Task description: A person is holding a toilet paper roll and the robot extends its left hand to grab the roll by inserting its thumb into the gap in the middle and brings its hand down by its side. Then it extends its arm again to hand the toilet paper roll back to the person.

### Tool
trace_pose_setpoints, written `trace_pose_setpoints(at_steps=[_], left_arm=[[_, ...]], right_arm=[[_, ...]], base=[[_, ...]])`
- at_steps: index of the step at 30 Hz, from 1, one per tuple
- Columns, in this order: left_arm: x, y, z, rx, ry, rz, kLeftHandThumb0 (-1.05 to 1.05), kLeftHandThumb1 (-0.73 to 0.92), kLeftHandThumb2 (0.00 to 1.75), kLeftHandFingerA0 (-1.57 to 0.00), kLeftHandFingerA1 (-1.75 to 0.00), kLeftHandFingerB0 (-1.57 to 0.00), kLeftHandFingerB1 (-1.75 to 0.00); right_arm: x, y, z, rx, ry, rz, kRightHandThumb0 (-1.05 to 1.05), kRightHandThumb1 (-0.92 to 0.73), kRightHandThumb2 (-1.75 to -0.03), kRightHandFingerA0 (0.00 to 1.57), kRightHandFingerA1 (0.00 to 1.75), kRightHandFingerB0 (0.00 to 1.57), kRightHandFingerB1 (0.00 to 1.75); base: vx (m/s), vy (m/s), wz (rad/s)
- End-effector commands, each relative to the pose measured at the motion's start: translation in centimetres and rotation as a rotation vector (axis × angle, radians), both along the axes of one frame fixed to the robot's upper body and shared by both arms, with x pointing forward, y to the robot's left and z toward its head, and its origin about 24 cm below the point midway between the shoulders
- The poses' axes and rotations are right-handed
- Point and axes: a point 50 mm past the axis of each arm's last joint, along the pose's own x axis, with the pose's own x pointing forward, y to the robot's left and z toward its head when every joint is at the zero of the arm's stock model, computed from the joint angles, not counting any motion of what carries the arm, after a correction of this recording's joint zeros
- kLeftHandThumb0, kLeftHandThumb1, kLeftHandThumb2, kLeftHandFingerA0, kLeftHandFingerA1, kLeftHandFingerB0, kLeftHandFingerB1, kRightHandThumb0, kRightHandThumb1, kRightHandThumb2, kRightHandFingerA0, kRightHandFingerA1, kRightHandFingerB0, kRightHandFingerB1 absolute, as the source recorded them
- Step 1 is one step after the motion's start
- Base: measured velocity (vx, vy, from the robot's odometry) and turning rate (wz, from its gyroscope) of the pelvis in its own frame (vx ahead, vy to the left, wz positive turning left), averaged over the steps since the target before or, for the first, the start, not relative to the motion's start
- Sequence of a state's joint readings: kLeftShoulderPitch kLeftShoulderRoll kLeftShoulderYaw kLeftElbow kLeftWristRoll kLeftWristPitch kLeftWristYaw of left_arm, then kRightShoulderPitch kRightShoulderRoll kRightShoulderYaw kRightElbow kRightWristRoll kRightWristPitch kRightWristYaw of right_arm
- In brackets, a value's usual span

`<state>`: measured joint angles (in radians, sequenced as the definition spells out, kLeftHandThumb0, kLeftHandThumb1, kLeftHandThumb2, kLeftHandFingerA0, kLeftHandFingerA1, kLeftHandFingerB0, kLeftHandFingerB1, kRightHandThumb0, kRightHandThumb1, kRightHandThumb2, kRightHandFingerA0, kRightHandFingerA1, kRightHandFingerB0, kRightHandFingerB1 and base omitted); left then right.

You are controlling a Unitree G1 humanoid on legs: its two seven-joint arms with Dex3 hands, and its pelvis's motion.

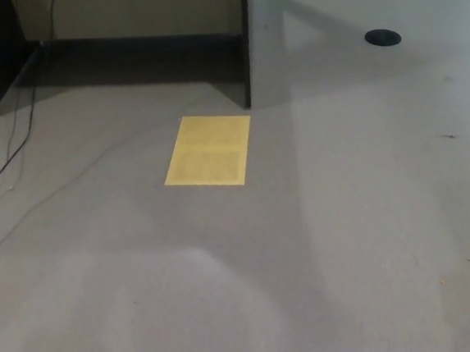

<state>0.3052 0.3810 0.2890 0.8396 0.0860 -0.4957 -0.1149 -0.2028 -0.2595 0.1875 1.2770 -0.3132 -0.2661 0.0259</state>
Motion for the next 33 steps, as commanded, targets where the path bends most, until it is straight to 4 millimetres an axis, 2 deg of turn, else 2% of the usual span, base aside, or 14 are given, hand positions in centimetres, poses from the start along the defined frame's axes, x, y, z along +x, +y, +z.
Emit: trace_pose_setpoints(at_steps=[1,2,4,5,7,8,10,14,17,24,26,30,31,33], left_arm=[[-1.1,0.0,0.6,0.1,-0.094,-0.023,-0.11,0.82,0.65,-0.98,-1.31,-0.83,-0.98],[-0.4,0.0,0.8,0.11,-0.122,-0.021,-0.15,0.81,0.64,-1.01,-1.23,-0.81,-0.86],[0.7,0.0,1.5,0.093,-0.189,-0.035,-0.15,0.8,0.64,-0.96,-1.25,-0.8,-0.87],[1.5,-0.2,2.2,0.089,-0.238,-0.058,-0.11,0.82,0.7,-0.96,-1.37,-0.75,-1.16],[3.4,-0.9,3.9,0.088,-0.348,-0.111,-0.06,0.81,0.72,-0.94,-1.4,-0.73,-1.21],[5.9,-1.7,6.5,0.107,-0.487,-0.192,0.0,0.76,0.79,-0.94,-1.44,-0.77,-1.24],[8.7,-2.6,9.1,0.134,-0.619,-0.258,0.05,0.71,0.87,-0.97,-1.4,-0.79,-1.22],[11.6,-4.9,12.8,0.198,-0.733,-0.372,0.01,0.71,0.79,-1.0,-1.33,-0.81,-1.13],[11.6,-6.8,13.7,0.168,-0.743,-0.449,0.01,0.75,0.77,-1.0,-1.31,-0.78,-1.12],[17.7,-14.5,22.9,0.202,-1.038,-0.663,0.07,0.73,0.76,-1.0,-1.29,-0.81,-1.07],[18.2,-16.6,24.8,0.201,-1.104,-0.732,-0.06,0.77,0.68,-1.02,-1.25,-0.82,-0.96],[19.2,-21.3,29.5,0.204,-1.24,-0.846,-0.06,0.72,0.72,-1.01,-1.36,-0.84,-1.0],[19.5,-23.0,30.7,0.203,-1.272,-0.881,-0.02,0.66,0.8,-1.01,-1.39,-0.85,-1.05],[19.4,-25.4,31.6,0.218,-1.296,-0.938,-0.08,0.66,0.8,-0.97,-1.45,-0.82,-1.14]], right_arm=[[-1.3,-1.1,-0.1,-0.04,0.017,0.027,-0.38,-0.64,-0.6,0.78,0.57,0.59,0.43],[-0.9,-1.2,0.1,-0.038,0.011,0.027,-0.39,-0.65,-0.6,0.78,0.53,0.58,0.43],[-0.9,-1.2,0.1,-0.023,0.024,0.01,-0.4,-0.65,-0.6,0.73,0.51,0.58,0.42],[-1.0,-1.2,0.0,-0.014,0.029,0.002,-0.38,-0.64,-0.6,0.74,0.51,0.58,0.43],[-0.7,-1.2,0.2,-0.004,0.018,-0.006,-0.37,-0.63,-0.6,0.74,0.51,0.58,0.43],[-0.1,-1.2,0.5,-0.005,0.006,-0.005,-0.38,-0.64,-0.6,0.73,0.5,0.59,0.43],[0.8,-1.2,0.9,-0.018,-0.015,0.005,-0.39,-0.64,-0.6,0.75,0.56,0.59,0.43],[1.2,-0.9,0.9,-0.03,-0.027,0.015,-0.37,-0.65,-0.6,0.77,0.57,0.6,0.43],[-1.4,-1.2,-0.1,-0.016,0.016,-0.01,-0.36,-0.65,-0.6,0.76,0.6,0.59,0.44],[1.0,-1.4,1.1,0.0,-0.03,-0.027,-0.38,-0.66,-0.6,0.73,0.51,0.56,0.42],[0.9,-1.3,1.0,0.001,-0.032,-0.023,-0.38,-0.65,-0.6,0.74,0.54,0.57,0.43],[1.8,-0.7,1.2,0.015,-0.055,-0.026,-0.38,-0.65,-0.6,0.74,0.56,0.59,0.43],[2.1,-0.7,1.4,0.009,-0.056,-0.028,-0.39,-0.66,-0.61,0.74,0.55,0.58,0.43],[1.7,-1.1,1.3,-0.007,-0.048,-0.018,-0.39,-0.65,-0.6,0.76,0.55,0.58,0.44]], base=[[0.0,0.0,0.0],[0.0,0.0,0.0],[0.0,0.0,0.0],[0.0,0.0,0.0],[-0.01,-0.002,0.03],[0.0,0.0,0.0],[0.0,0.0,0.0],[0.0,0.0,0.0],[0.0,0.0,0.0],[0.0,0.0,0.0],[0.0,0.0,0.0],[0.0,0.0,0.0],[0.0,0.0,0.0],[0.0,0.0,0.0]])
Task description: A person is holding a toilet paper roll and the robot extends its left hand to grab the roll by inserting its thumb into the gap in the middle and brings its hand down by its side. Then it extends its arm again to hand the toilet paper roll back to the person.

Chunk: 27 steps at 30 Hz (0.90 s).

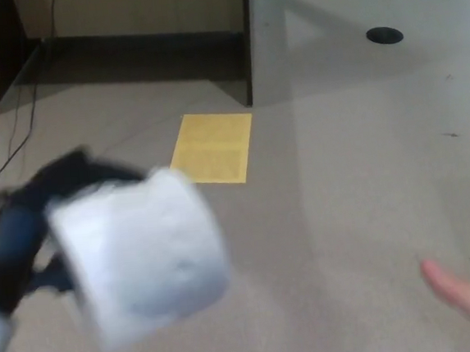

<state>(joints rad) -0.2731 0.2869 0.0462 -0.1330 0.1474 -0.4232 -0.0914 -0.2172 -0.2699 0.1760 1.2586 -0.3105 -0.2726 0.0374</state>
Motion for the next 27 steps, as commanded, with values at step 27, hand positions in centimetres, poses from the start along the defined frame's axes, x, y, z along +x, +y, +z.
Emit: trace_pose_setpoints(at_steps=[27], left_arm=[[-6.7,-20.9,8.8,0.198,-0.224,-0.467,-0.24,0.67,0.6,-0.93,-1.55,-0.92,-0.77]], right_arm=[[1.4,1.4,0.1,0.018,0.008,0.026,-0.37,-0.65,-0.6,0.73,0.57,0.58,0.43]], base=[[0.0,0.0,0.0]])
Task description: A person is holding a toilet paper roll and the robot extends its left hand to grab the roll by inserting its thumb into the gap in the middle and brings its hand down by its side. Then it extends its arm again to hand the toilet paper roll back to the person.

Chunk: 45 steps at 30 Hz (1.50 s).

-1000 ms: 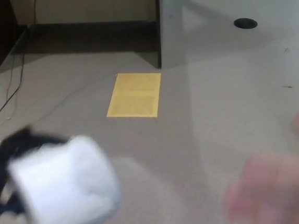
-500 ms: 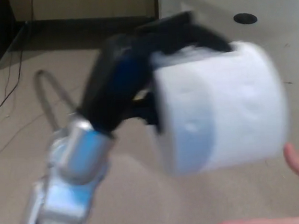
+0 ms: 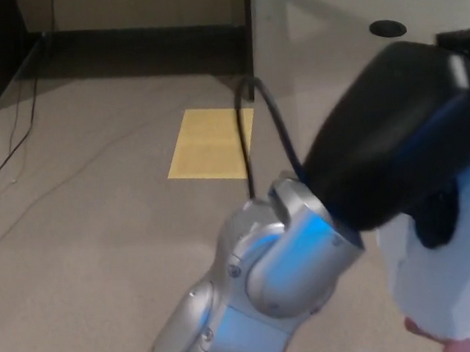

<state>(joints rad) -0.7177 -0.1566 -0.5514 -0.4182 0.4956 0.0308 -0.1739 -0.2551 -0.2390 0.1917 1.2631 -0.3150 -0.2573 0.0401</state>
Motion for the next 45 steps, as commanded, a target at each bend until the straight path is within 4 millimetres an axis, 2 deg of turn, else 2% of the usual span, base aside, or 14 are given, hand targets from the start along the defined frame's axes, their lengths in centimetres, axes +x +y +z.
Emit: trace_pose_setpoints(at_steps=[1,6,7,8,9,10,12,18,19,35,37,39,44,45], left_arm=[[-0.4,-0.3,-0.1,0.066,0.009,0.052,-0.22,0.65,0.62,-0.88,-1.63,-0.81,-1.09],[0.3,0.3,-0.2,0.063,0.029,0.071,-0.12,0.73,0.67,-0.9,-1.61,-0.82,-1.08],[0.3,0.4,-0.2,0.062,0.035,0.074,-0.17,0.73,0.65,-0.86,-1.6,-0.82,-0.65],[0.3,0.5,-0.2,0.054,0.052,0.078,-0.3,0.69,0.61,-0.78,-1.18,-0.7,-0.42],[0.2,0.7,-0.2,0.043,0.067,0.077,-0.3,0.69,0.61,-0.78,-1.18,-0.7,-0.42],[0.2,0.8,-0.1,0.067,0.064,0.086,-0.54,0.54,0.82,-0.61,-0.59,-0.36,-0.46],[-0.1,1.2,0.0,0.113,0.117,0.075,-0.67,0.41,0.82,0.0,-0.22,0.0,-0.19],[0.1,2.7,0.8,0.172,0.144,0.063,-0.81,0.44,0.58,0.0,-0.1,0.0,-0.04],[0.3,3.3,1.1,0.187,0.163,0.063,-0.73,0.42,0.82,0.0,0.0,0.0,-0.03],[2.3,10.1,5.8,0.275,0.284,-0.023,-0.44,0.31,0.7,0.0,-0.14,0.0,-0.17],[2.3,11.4,5.5,0.27,0.322,-0.011,-0.42,0.37,0.52,-0.07,-0.3,-0.02,-0.25],[2.3,12.8,5.3,0.234,0.337,0.022,-0.25,0.16,0.76,0.0,-0.48,0.0,-0.48],[1.7,16.4,3.1,0.131,0.431,0.061,-0.22,0.19,0.77,-0.01,-0.49,0.0,-0.47],[1.4,17.0,2.4,0.124,0.449,0.082,-0.34,0.36,0.51,-0.18,-0.32,-0.16,-0.27]], right_arm=[[0.4,0.2,0.0,-0.001,0.017,0.007,-0.38,-0.66,-0.61,0.74,0.59,0.57,0.43],[1.5,0.4,0.6,-0.008,-0.001,0.026,-0.4,-0.66,-0.6,0.77,0.62,0.57,0.42],[1.5,0.4,0.6,-0.008,-0.002,0.026,-0.4,-0.66,-0.6,0.74,0.6,0.57,0.43],[1.3,0.4,0.5,-0.007,0.001,0.026,-0.39,-0.67,-0.6,0.74,0.59,0.57,0.43],[1.1,0.3,0.4,-0.008,0.008,0.026,-0.39,-0.67,-0.6,0.74,0.59,0.57,0.43],[1.3,0.3,0.5,-0.01,0.004,0.026,-0.38,-0.67,-0.61,0.73,0.58,0.57,0.43],[1.3,0.3,0.5,-0.001,0.007,0.015,-0.37,-0.67,-0.6,0.73,0.61,0.56,0.43],[1.8,0.3,0.8,-0.01,-0.01,0.012,-0.39,-0.66,-0.6,0.76,0.62,0.58,0.42],[2.0,0.2,0.9,-0.018,-0.013,0.015,-0.39,-0.66,-0.6,0.77,0.62,0.58,0.42],[1.5,-1.5,1.4,-0.045,-0.041,-0.019,-0.39,-0.64,-0.6,0.73,0.54,0.6,0.44],[0.1,-2.0,0.8,-0.053,-0.017,-0.023,-0.39,-0.64,-0.6,0.74,0.54,0.61,0.45],[-0.4,-2.2,0.5,-0.068,0.001,-0.021,-0.39,-0.64,-0.6,0.74,0.54,0.61,0.44],[-2.8,-2.5,-0.6,-0.071,0.063,-0.029,-0.39,-0.64,-0.6,0.76,0.54,0.6,0.44],[-3.5,-2.4,-0.9,-0.068,0.076,-0.033,-0.39,-0.64,-0.6,0.76,0.53,0.59,0.44]], base=[[0.0,0.0,0.0],[0.0,0.0,0.0],[0.0,0.0,0.0],[0.0,0.0,0.0],[0.0,0.0,0.0],[0.0,0.0,0.0],[0.0,0.0,0.0],[0.0,0.0,0.0],[0.0,0.0,0.0],[0.0,0.0,0.0],[0.0,0.0,0.0],[0.0,0.0,0.0],[0.0,0.0,0.0],[0.0,0.0,0.0]])
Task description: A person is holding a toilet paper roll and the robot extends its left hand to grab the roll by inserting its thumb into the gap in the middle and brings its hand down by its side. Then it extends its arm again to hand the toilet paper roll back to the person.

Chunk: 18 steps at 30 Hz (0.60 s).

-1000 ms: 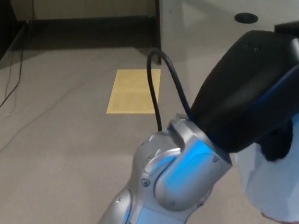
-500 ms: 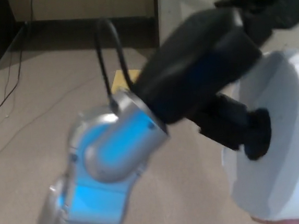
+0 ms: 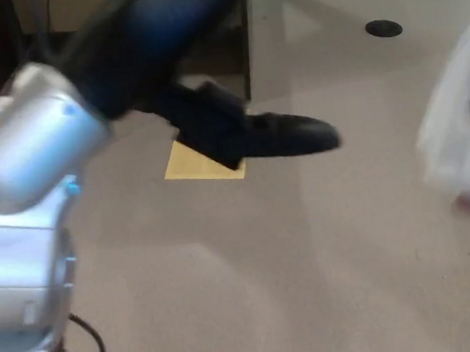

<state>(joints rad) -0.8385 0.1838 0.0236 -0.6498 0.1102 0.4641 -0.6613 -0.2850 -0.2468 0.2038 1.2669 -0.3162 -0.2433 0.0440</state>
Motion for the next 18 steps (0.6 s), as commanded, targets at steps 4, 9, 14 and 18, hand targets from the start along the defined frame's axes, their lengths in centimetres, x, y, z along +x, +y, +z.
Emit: trace_pose_setpoints(at_steps=[4,9,14,18], left_arm=[[-2.3,8.2,-9.6,-0.151,0.387,0.05,-0.22,0.27,0.81,-0.03,-0.5,-0.01,-0.48],[-2.1,12.4,-17.2,-0.207,0.586,0.338,-0.23,0.27,0.82,-0.03,-0.49,0.0,-0.46],[-5.1,17.9,-26.6,-0.301,0.872,0.689,-0.2,0.27,0.82,-0.1,-0.51,-0.07,-0.49],[-9.3,21.5,-32.8,-0.255,1.064,0.974,-0.22,0.26,0.83,-0.12,-0.52,-0.08,-0.49]], right_arm=[[-5.5,-2.7,-1.6,-0.026,0.088,-0.078,-0.38,-0.65,-0.6,0.76,0.56,0.58,0.43],[-4.7,-2.8,-1.2,-0.014,0.059,-0.107,-0.39,-0.63,-0.6,0.75,0.53,0.57,0.42],[-5.0,-3.2,-1.1,-0.01,0.044,-0.122,-0.39,-0.64,-0.59,0.78,0.59,0.6,0.42],[-5.5,-3.6,-1.1,-0.018,0.064,-0.124,-0.37,-0.64,-0.59,0.77,0.57,0.59,0.43]], base=[[0.0,0.0,0.0],[0.0,0.0,0.0],[0.0,0.0,0.0],[0.0,0.0,0.0]])
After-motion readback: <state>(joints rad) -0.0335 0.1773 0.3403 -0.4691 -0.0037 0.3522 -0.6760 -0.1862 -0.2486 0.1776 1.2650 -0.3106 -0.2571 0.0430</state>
